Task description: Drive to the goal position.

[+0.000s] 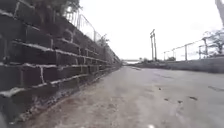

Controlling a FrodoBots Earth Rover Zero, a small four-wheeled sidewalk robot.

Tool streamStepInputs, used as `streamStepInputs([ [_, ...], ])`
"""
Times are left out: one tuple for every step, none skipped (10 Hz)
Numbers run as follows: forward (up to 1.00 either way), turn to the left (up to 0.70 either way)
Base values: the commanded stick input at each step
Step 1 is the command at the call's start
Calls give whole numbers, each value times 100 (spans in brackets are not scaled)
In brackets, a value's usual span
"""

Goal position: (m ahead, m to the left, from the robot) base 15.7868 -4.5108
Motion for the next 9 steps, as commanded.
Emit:
streamStepInputs([
  [0, 0],
  [0, 0],
  [0, -16],
  [0, -39],
  [0, -28],
  [0, -4],
  [0, 0],
  [0, 0],
  [0, 0],
])
